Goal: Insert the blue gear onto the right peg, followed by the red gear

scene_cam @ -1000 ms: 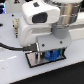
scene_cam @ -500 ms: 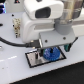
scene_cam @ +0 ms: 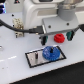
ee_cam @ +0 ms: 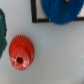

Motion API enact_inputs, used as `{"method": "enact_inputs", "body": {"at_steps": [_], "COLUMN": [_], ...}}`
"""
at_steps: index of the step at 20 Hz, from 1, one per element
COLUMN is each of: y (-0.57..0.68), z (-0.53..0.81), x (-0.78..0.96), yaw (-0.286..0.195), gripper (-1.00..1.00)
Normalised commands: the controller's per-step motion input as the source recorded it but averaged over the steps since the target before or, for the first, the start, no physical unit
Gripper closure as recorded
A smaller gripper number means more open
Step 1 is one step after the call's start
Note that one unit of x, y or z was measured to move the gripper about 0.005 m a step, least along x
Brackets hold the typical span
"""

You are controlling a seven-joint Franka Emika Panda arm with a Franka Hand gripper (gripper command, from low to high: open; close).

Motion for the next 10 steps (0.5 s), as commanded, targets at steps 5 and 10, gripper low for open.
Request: {"method": "enact_inputs", "body": {"at_steps": [5,10], "y": [0.38,0.3], "z": [0.0,-0.13], "x": [-0.48,-0.45], "yaw": [0.0,0.0], "gripper": [-1.0,-1.0]}}
